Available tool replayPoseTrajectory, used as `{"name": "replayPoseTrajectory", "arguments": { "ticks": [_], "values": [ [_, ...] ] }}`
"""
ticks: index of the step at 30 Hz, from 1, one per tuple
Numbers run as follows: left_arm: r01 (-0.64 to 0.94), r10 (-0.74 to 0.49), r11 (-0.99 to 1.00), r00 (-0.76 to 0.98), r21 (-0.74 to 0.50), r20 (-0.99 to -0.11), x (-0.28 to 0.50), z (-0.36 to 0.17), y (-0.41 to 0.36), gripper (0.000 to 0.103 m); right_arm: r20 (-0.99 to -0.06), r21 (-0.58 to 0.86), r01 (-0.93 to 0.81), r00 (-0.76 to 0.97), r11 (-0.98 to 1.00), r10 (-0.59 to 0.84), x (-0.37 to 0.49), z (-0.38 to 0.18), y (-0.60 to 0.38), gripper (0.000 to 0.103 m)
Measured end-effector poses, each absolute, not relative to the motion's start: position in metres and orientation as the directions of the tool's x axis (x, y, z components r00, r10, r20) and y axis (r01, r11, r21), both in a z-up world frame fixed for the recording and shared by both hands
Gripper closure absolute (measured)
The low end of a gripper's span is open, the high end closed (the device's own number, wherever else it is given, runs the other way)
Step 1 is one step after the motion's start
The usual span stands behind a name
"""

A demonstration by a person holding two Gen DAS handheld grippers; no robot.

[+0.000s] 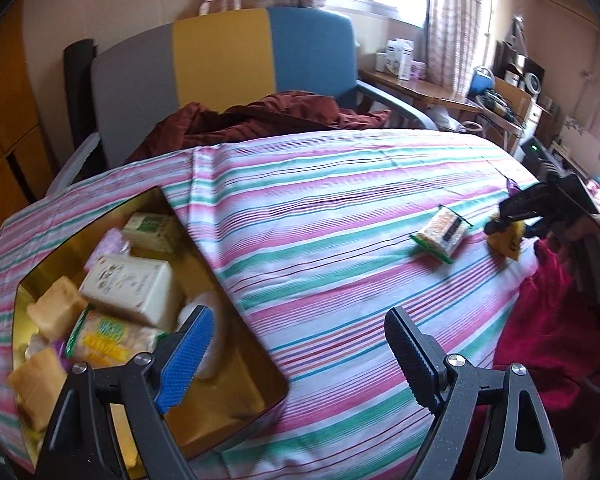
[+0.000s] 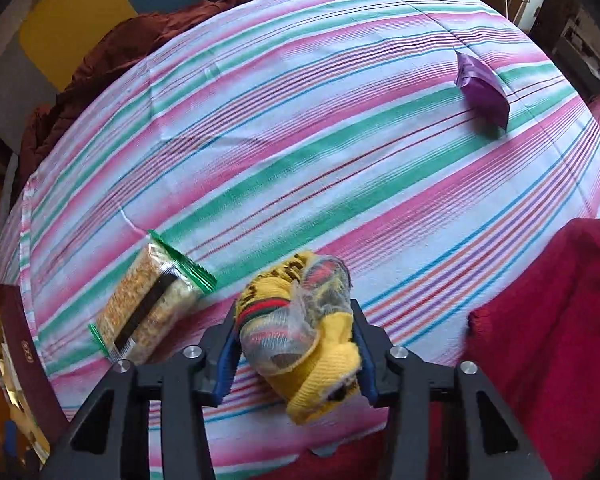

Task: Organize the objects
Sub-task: 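Move both open tools from the tray back toward the remaining items, then grasp the yellow knitted toy with the right tool while the left tool grasps a cracker bar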

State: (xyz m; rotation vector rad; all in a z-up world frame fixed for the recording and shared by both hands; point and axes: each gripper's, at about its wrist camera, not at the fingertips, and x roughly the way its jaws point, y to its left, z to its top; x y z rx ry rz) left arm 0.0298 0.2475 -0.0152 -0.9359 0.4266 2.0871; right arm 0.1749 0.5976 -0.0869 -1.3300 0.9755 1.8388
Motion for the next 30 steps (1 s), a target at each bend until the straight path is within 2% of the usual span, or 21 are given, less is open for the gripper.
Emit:
{"name": "replayPoseTrajectory", "arguments": {
  "ticks": [7, 17, 25, 30],
  "values": [
    [-0.831, 0.527, -0.556, -0.371, 0.02, -0.765, 0.035, -0.026, 0.295, 0.015, -0.917, 0.252, -0.837, -0.367, -0.485, 0.157, 0.187, -0.072, 0.592, 0.062],
    [-0.921, 0.54, -0.385, -0.279, 0.062, -0.794, 0.048, -0.043, 0.388, 0.015, -0.894, 0.273, -0.804, -0.415, -0.528, 0.169, 0.186, -0.062, 0.592, 0.062],
    [-0.954, 0.536, -0.295, -0.213, 0.055, -0.817, 0.045, -0.061, 0.45, 0.015, -0.92, 0.233, -0.811, -0.363, -0.537, 0.148, 0.179, -0.074, 0.599, 0.061],
    [-0.967, 0.518, -0.228, -0.222, 0.117, -0.826, 0.051, -0.081, 0.482, 0.015, -0.938, 0.219, -0.811, -0.327, -0.543, 0.111, 0.175, -0.085, 0.6, 0.059]
  ]
}}
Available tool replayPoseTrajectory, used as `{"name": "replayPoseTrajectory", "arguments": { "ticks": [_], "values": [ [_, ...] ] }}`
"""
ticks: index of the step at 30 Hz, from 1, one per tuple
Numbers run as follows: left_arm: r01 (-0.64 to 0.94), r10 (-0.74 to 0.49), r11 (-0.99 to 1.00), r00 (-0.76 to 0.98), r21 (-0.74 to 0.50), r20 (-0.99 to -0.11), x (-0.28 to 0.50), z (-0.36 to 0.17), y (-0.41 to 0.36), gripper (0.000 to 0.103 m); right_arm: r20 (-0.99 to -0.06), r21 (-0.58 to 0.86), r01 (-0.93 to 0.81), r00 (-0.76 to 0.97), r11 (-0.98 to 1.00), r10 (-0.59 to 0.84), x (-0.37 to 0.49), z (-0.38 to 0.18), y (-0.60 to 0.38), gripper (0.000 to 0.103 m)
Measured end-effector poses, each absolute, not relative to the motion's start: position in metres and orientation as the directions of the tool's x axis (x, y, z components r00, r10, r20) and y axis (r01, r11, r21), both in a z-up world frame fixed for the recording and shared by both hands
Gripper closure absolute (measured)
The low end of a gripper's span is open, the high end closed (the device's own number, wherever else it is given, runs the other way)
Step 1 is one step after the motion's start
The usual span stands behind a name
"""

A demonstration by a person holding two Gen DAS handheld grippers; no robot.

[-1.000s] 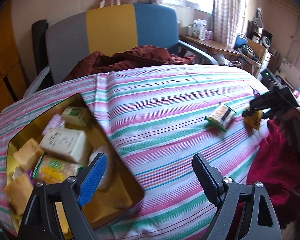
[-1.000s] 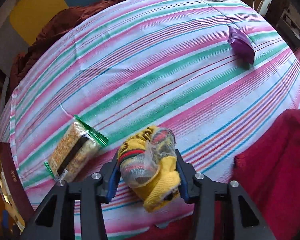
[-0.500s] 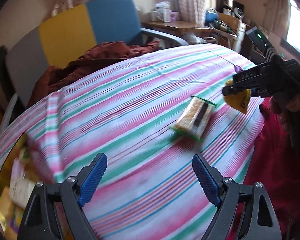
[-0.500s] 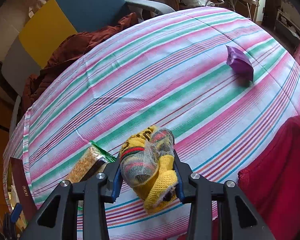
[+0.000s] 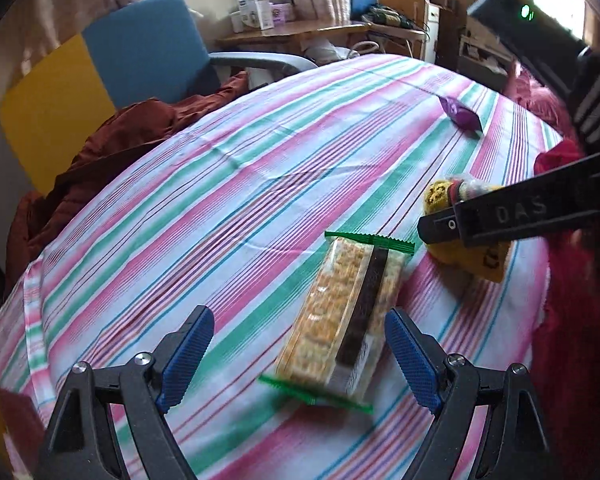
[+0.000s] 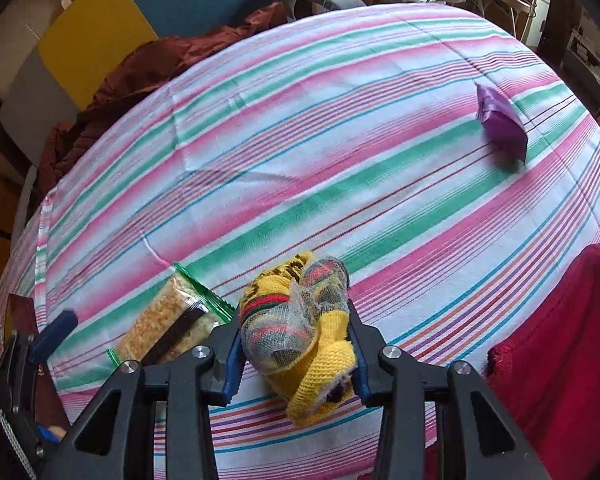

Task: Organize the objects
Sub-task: 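Grasp the yellow knitted toy with the right tool while the left tool grasps a cracker bar, then carry the cracker bar and knitted toy to the tray with both tools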

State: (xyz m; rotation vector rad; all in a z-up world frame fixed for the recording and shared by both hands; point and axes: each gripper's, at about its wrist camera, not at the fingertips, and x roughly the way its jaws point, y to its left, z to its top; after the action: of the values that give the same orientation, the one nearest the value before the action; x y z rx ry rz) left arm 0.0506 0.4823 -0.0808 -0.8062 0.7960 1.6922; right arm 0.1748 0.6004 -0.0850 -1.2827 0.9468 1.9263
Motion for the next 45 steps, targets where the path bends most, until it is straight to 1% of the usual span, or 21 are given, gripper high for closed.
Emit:
{"name": "replayPoseTrajectory", "arguments": {
  "ticks": [5, 7, 9, 11, 14, 18, 21, 23, 24, 25, 27, 28, 29, 30, 31, 32, 35, 36, 37, 42, 45],
  "values": [
    [-0.972, 0.503, -0.182, -0.22, 0.146, -0.836, 0.054, -0.099, 0.504, 0.014, -0.941, 0.229, -0.816, -0.325, -0.531, 0.092, 0.177, -0.09, 0.603, 0.056],
    [-0.973, 0.513, -0.214, -0.186, 0.085, -0.838, 0.046, -0.102, 0.506, 0.014, -0.942, 0.229, -0.816, -0.322, -0.532, 0.089, 0.18, -0.09, 0.603, 0.055],
    [-0.962, 0.509, -0.271, -0.114, -0.032, -0.853, 0.029, -0.106, 0.505, 0.012, -0.942, 0.23, -0.814, -0.323, -0.533, 0.088, 0.181, -0.09, 0.602, 0.054],
    [-0.957, 0.512, -0.291, -0.146, -0.011, -0.847, 0.026, -0.108, 0.503, 0.007, -0.942, 0.231, -0.814, -0.323, -0.533, 0.086, 0.181, -0.091, 0.602, 0.053],
    [-0.951, 0.508, -0.308, -0.158, -0.008, -0.847, 0.025, -0.11, 0.502, 0.003, -0.944, 0.223, -0.814, -0.317, -0.537, 0.088, 0.182, -0.091, 0.602, 0.053],
    [-0.95, 0.504, -0.311, -0.161, -0.004, -0.849, 0.025, -0.11, 0.503, 0.003, -0.944, 0.226, -0.803, -0.32, -0.552, 0.08, 0.181, -0.092, 0.599, 0.043],
    [-0.95, 0.5, -0.313, -0.165, 0.0, -0.85, 0.027, -0.109, 0.503, 0.005, -0.942, 0.233, -0.796, -0.328, -0.558, 0.074, 0.18, -0.093, 0.598, 0.036],
    [-0.949, 0.501, -0.316, -0.172, 0.006, -0.848, 0.028, -0.109, 0.501, 0.008, -0.938, 0.248, -0.79, -0.34, -0.56, 0.065, 0.181, -0.094, 0.598, 0.03],
    [-0.948, 0.501, -0.318, -0.174, 0.006, -0.848, 0.029, -0.108, 0.501, 0.01, -0.935, 0.259, -0.785, -0.35, -0.563, 0.057, 0.181, -0.095, 0.598, 0.025],
    [-0.947, 0.5, -0.32, -0.174, 0.006, -0.848, 0.028, -0.108, 0.499, 0.013, -0.934, 0.265, -0.78, -0.354, -0.567, 0.051, 0.18, -0.095, 0.597, 0.021],
    [-0.945, 0.501, -0.327, -0.179, 0.006, -0.847, 0.029, -0.105, 0.494, 0.021, -0.935, 0.261, -0.774, -0.352, -0.577, 0.048, 0.179, -0.096, 0.596, 0.018],
    [-0.944, 0.502, -0.331, -0.181, 0.006, -0.846, 0.028, -0.105, 0.492, 0.027, -0.937, 0.254, -0.773, -0.345, -0.582, 0.049, 0.179, -0.096, 0.595, 0.018],
    [-0.941, 0.503, -0.338, -0.187, 0.007, -0.844, 0.028, -0.103, 0.489, 0.036, -0.939, 0.246, -0.771, -0.339, -0.587, 0.051, 0.179, -0.096, 0.594, 0.018],
    [-0.938, 0.504, -0.348, -0.194, 0.008, -0.842, 0.027, -0.102, 0.486, 0.041, -0.942, 0.238, -0.769, -0.332, -0.594, 0.053, 0.179, -0.096, 0.593, 0.018],
    [-0.935, 0.504, -0.355, -0.2, 0.009, -0.84, 0.025, -0.101, 0.484, 0.052, -0.945, 0.226, -0.766, -0.323, -0.602, 0.057, 0.177, -0.095, 0.591, 0.018],
    [-0.931, 0.502, -0.366, -0.208, 0.011, -0.839, 0.024, -0.1, 0.481, 0.054, -0.951, 0.199, -0.766, -0.302, -0.611, 0.069, 0.176, -0.095, 0.588, 0.02],
    [-0.922, 0.499, -0.388, -0.224, 0.016, -0.837, 0.022, -0.099, 0.469, 0.055, -0.963, 0.112, -0.775, -0.239, -0.622, 0.125, 0.179, -0.095, 0.58, 0.038],
    [-0.918, 0.498, -0.395, -0.234, 0.022, -0.835, 0.022, -0.1, 0.465, 0.055, -0.965, 0.082, -0.782, -0.218, -0.617, 0.147, 0.181, -0.094, 0.58, 0.05],
    [-0.915, 0.497, -0.403, -0.241, 0.024, -0.834, 0.022, -0.1, 0.461, 0.055, -0.964, 0.07, -0.789, -0.21, -0.611, 0.161, 0.182, -0.093, 0.581, 0.057],
    [-0.899, 0.49, -0.435, -0.274, 0.04, -0.827, 0.024, -0.1, 0.448, 0.054, -0.966, 0.029, -0.783, -0.183, -0.622, 0.185, 0.183, -0.093, 0.576, 0.059],
    [-0.894, 0.481, -0.446, -0.281, 0.044, -0.83, 0.024, -0.1, 0.444, 0.054, -0.965, 0.056, -0.791, -0.199, -0.609, 0.171, 0.189, -0.093, 0.577, 0.058]
  ]
}}
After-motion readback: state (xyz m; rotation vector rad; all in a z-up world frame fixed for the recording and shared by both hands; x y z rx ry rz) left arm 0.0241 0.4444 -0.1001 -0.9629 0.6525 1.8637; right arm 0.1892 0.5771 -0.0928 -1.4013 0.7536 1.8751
